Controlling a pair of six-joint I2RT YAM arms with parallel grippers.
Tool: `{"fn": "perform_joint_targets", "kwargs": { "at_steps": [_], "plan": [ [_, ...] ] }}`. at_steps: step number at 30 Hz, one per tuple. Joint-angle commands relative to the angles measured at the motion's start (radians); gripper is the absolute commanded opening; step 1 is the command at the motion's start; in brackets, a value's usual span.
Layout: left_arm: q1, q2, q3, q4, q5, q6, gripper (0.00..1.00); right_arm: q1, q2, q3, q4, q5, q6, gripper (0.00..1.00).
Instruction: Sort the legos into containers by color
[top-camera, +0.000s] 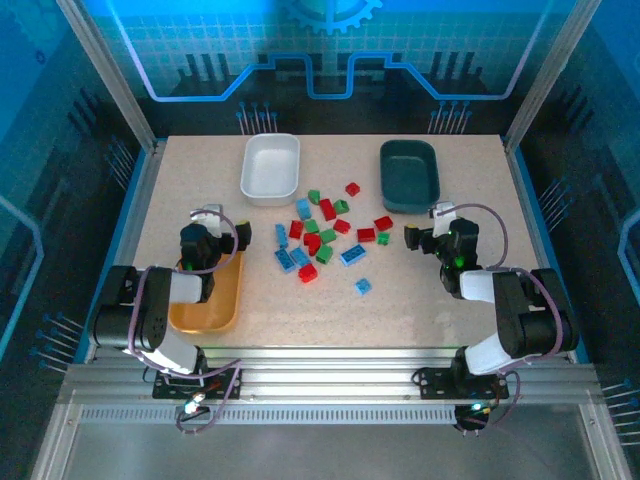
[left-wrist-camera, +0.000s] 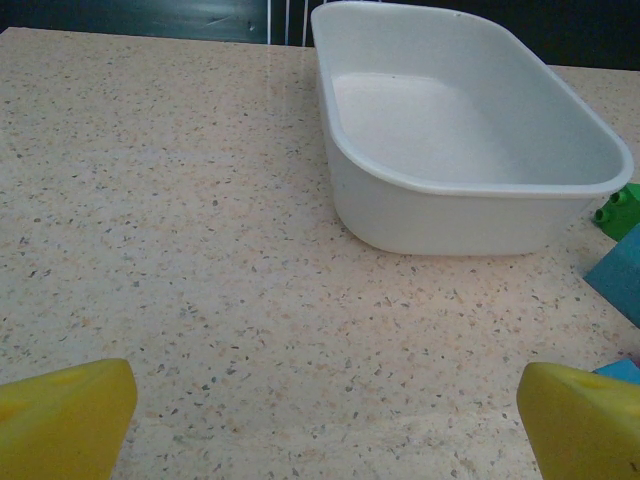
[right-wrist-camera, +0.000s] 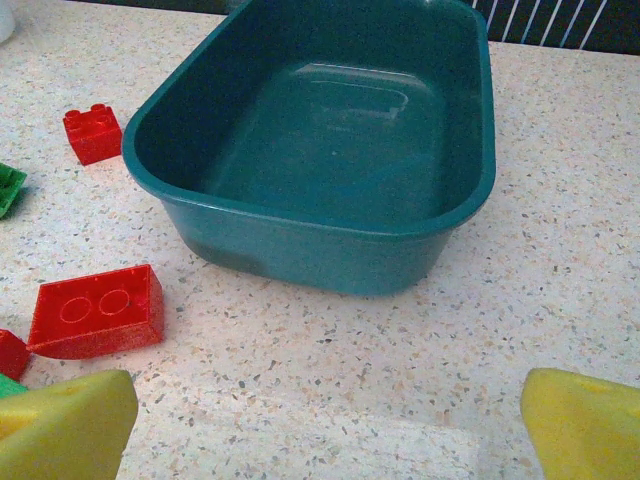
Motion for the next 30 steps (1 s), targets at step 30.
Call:
{"fn": "perform_joint_targets", "kwargs": {
  "at_steps": [30],
  "plan": [
    [0.001, -0.655, 0.292, -1.428, -0.240, -0.808, 0.64, 0.062, -0.174, 0.631, -1.187, -0.023, 0.581, 0.90]
  ]
}}
